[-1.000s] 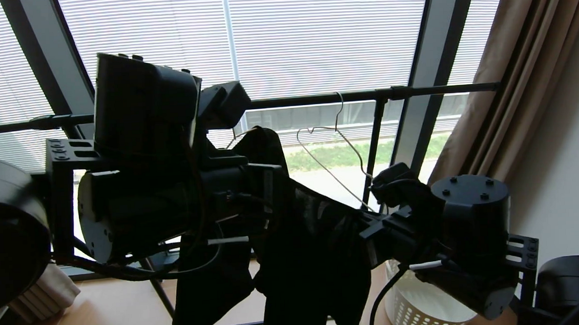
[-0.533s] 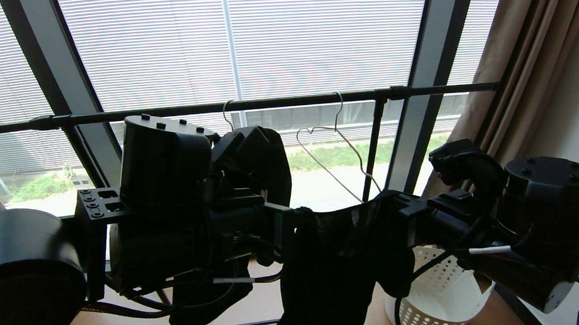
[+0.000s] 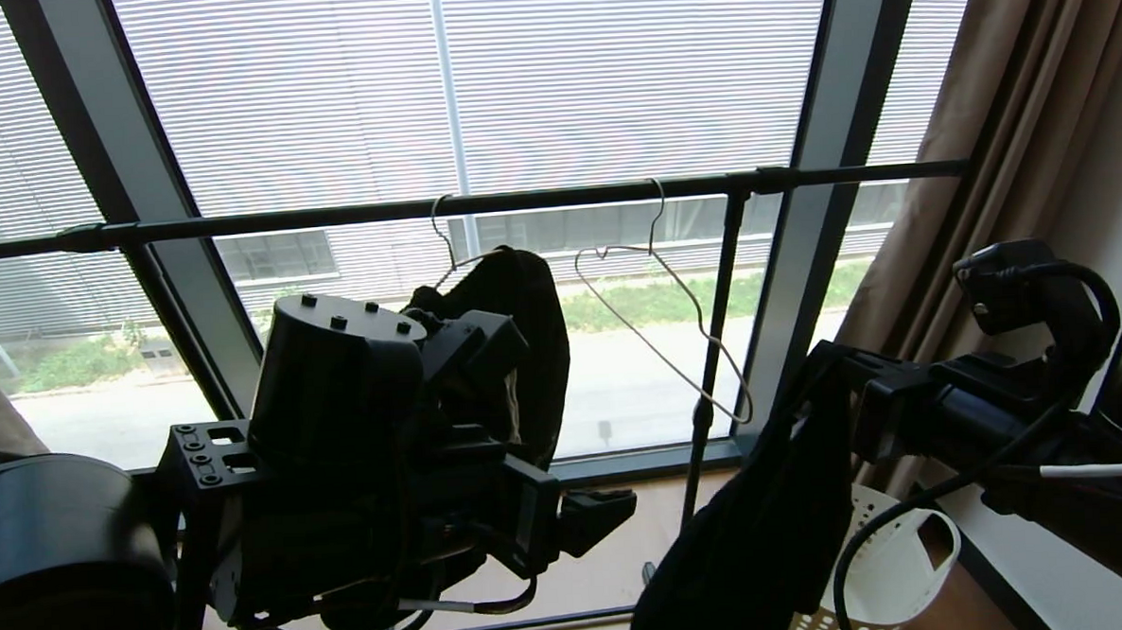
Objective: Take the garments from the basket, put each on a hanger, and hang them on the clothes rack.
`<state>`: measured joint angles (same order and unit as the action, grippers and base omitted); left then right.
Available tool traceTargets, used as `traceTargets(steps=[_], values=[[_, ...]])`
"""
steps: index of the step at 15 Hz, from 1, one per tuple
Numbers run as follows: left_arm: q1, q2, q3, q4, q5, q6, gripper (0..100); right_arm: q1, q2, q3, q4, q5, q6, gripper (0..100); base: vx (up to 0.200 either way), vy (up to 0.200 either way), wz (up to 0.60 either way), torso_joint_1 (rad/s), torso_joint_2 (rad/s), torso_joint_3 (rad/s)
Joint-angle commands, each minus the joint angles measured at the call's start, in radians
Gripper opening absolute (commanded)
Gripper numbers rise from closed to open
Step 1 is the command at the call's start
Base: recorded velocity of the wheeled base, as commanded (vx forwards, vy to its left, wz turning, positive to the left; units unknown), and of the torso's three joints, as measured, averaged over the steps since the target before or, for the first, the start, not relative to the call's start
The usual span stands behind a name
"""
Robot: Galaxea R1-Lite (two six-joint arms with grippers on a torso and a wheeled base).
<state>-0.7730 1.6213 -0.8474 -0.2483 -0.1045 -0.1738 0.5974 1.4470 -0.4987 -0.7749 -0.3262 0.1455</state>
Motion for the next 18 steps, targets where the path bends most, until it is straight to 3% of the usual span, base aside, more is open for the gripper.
traceTargets(steps=[1, 7, 9, 13, 15, 18], values=[[0.023, -0.003, 0.027, -0.017, 0.008, 0.023, 100, -0.019, -0.046, 0.037, -0.001, 0.024, -0.001, 0, 0.0, 0.0, 0.0, 0.0, 0.0, 0.0], [0.026, 0.0, 0.025, -0.037, 0.015, 0.027, 100, -0.169, -0.039, 0.029, -0.003, 0.095, -0.006, 0, 0.0, 0.0, 0.0, 0.0, 0.0, 0.0], [0.024, 0.002, 0.025, -0.037, 0.022, 0.025, 100, -0.18, -0.042, 0.029, -0.003, 0.101, -0.006, 0, 0.0, 0.0, 0.0, 0.0, 0.0, 0.0], [0.023, 0.015, 0.024, -0.043, 0.022, 0.023, 100, -0.18, -0.043, 0.031, -0.003, 0.101, -0.006, 0, 0.0, -0.2, 0.0, -0.001, 0.0, 0.001], [0.024, 0.015, 0.028, -0.043, 0.022, 0.02, 100, -0.18, -0.045, 0.034, -0.003, 0.101, -0.006, 0, 0.2, -0.2, 0.0, 0.007, 0.0, 0.007], [0.024, 0.017, 0.028, -0.045, 0.022, 0.022, 100, -0.18, -0.046, 0.034, -0.003, 0.101, -0.006, 0, 0.0, 0.0, 0.0, 0.0, 0.0, 0.0]])
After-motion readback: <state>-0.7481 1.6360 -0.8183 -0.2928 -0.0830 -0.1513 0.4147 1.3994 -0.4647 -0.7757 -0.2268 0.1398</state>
